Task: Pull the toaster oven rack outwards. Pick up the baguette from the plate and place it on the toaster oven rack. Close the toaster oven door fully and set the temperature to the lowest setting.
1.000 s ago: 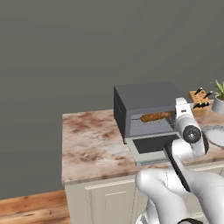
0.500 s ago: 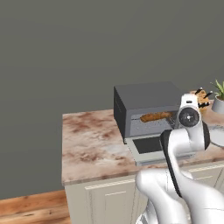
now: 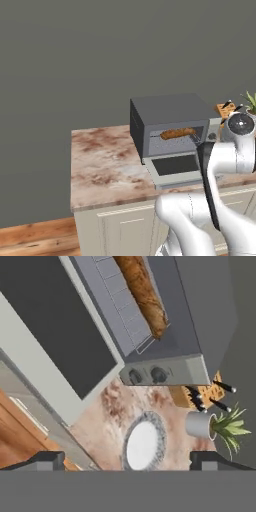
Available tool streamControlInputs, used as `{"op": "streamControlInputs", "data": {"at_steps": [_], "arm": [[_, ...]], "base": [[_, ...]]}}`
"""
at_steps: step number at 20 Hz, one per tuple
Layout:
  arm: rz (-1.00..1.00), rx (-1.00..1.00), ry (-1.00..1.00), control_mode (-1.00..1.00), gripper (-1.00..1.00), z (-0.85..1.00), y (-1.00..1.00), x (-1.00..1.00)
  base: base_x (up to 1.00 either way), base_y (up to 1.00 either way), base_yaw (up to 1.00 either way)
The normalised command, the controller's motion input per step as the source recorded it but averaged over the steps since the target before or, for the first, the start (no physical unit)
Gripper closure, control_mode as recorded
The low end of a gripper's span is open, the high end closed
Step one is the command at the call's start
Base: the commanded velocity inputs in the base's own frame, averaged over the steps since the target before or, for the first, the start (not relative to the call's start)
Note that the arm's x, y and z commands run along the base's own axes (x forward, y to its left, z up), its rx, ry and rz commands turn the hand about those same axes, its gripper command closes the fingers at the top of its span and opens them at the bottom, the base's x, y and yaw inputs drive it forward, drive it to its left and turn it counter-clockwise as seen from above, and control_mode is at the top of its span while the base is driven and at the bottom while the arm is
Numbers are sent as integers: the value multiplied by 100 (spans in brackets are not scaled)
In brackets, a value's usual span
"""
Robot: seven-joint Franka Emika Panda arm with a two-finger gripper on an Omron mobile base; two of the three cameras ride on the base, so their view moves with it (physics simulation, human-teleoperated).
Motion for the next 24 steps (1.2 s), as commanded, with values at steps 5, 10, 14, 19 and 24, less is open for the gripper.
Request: {"op": "streamControlInputs", "data": {"at_steps": [5, 10, 14, 19, 24], "arm": [[0, 36, 0, -100, -100, -44, -47, -64], [0, 35, 0, -100, -100, -36, -34, -64], [0, 32, 0, -100, -100, -37, -9, -44], [0, 21, 0, -100, -100, -34, 11, -8], [0, 4, 0, -100, -100, -16, 3, 0]], "base": [[0, 0, 0], [0, 0, 0], [0, 0, 0], [0, 0, 0], [0, 0, 0]]}}
